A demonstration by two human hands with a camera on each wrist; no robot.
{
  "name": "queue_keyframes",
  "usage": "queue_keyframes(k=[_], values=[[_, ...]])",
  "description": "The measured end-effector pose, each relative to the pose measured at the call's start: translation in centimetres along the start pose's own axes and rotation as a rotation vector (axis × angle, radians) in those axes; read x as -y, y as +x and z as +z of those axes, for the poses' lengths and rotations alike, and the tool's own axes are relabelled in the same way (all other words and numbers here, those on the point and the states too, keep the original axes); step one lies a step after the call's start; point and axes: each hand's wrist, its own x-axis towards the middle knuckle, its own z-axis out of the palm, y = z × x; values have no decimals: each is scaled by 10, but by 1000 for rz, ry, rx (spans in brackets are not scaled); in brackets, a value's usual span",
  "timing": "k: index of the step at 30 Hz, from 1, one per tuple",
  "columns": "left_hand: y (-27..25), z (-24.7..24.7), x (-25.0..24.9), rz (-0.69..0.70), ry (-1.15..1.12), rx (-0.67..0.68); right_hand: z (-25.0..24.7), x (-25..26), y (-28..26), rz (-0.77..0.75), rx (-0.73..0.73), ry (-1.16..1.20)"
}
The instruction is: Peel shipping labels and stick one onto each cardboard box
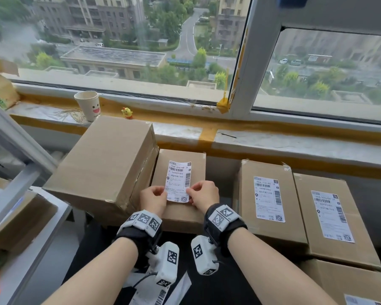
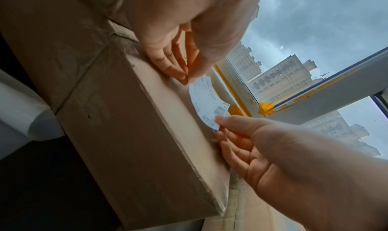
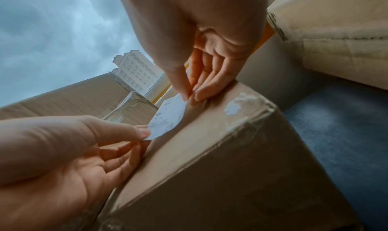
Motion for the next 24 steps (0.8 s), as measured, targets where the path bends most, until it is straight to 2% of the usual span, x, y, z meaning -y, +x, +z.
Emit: queue_keyframes(k=[8,24], values=[[1,-1,6,8,55,-23,0,3,-5,-21,-20,-84],[-2,-8,8,146,279,-33,-3,8,-11,-107,-36,-329]])
